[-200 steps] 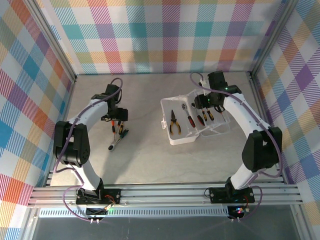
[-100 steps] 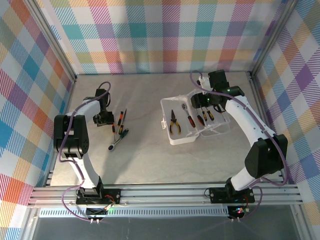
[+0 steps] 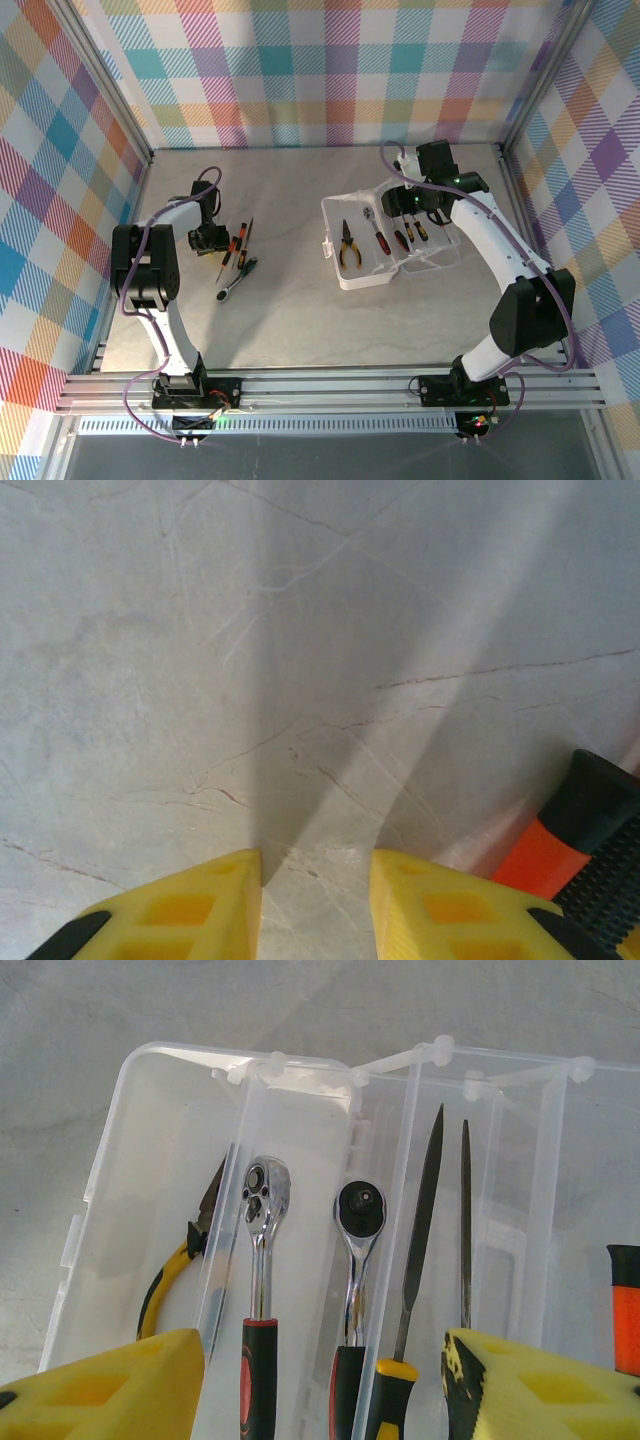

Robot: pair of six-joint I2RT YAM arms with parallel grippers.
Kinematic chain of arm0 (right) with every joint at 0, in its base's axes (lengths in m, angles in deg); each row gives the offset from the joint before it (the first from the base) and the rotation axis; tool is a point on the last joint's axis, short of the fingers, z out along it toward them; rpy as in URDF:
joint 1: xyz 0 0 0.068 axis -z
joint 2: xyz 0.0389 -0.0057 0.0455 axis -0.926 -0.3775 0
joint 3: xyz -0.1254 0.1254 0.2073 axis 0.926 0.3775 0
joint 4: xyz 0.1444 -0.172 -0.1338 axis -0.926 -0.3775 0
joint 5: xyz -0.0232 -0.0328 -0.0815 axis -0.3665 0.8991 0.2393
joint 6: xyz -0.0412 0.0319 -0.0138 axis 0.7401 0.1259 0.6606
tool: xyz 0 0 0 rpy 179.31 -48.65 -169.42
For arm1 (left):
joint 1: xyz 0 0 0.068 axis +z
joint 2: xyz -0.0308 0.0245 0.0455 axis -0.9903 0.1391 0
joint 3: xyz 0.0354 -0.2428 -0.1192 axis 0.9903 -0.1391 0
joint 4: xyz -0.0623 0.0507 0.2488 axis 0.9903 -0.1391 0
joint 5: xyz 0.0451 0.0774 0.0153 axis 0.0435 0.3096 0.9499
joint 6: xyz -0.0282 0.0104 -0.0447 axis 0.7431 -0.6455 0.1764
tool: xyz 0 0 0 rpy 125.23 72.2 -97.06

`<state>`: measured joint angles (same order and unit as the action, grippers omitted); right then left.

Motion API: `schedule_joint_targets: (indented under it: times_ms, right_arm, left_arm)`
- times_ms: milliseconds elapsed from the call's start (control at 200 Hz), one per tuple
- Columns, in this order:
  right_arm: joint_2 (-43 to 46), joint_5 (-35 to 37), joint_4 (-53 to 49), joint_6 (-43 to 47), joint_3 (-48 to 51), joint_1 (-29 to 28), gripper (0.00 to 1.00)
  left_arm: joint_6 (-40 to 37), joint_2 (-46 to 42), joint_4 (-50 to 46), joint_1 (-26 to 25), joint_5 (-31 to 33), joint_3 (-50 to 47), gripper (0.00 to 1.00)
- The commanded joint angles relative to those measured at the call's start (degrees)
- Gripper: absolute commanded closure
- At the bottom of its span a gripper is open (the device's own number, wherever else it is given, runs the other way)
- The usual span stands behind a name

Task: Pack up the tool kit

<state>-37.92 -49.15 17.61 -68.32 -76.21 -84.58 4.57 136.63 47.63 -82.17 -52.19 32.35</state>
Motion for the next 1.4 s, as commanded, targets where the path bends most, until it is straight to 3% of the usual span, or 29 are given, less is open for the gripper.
schedule_joint_targets:
  times_ms: [0, 465, 725, 1085, 1395]
  right_arm:
    - [0.8, -0.8, -1.2, -0.2, 0.3, -0.3, 0.35]
    - [1.0, -1.1, -0.5, -0.4, 1.2, -0.4, 0.35]
    - [1.0, -1.4, -0.2, -0.5, 1.5, -0.3, 0.35]
    - [1.3, -1.7, -0.2, -0.5, 1.4, -0.4, 0.35]
    - [1.1, -1.8, -0.4, -0.5, 1.0, -0.3, 0.35]
  left_arm:
    - [0.5, 1.3, 3.1, 0.0, -3.6, -1.8, 0.68]
    - [0.2, -9.9, -0.8, 0.5, -7.5, 1.3, 0.67]
    - [-1.0, -6.2, -1.4, -1.9, -9.8, 0.0, 0.67]
    - [-1.1, -2.2, -2.9, -2.6, -1.4, -0.4, 0.67]
    - [-1.6, 1.6, -2.6, -3.0, -0.4, -0.2, 0.67]
